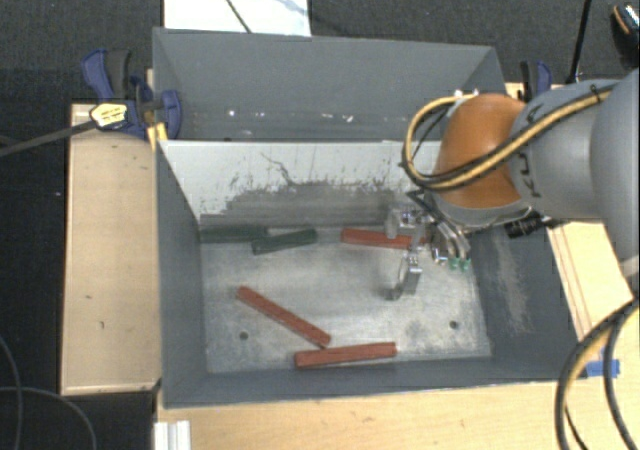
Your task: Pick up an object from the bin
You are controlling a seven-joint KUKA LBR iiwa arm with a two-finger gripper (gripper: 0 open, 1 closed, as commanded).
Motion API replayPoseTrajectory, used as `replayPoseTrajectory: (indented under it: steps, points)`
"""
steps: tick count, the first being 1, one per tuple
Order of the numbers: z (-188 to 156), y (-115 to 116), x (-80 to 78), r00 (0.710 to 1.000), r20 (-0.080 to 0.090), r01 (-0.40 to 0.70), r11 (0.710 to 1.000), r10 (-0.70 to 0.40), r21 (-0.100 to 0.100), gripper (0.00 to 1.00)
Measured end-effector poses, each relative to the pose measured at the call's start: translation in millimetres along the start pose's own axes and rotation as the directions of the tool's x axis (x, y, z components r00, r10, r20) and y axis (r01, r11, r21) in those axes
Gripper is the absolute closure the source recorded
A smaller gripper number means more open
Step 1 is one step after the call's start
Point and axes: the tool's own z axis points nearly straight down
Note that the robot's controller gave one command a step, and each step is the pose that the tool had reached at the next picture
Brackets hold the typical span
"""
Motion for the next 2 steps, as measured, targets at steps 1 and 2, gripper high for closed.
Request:
replayPoseTrajectory:
  steps: [1,2]
  points:
    - [-1.8,6.1,-1.3,1.000,0.004,0.009,1.000,-0.009,-0.004,1.00]
    - [0.1,5.8,0.2,1.000,0.000,0.012,1.000,-0.012,-0.003,0.00]
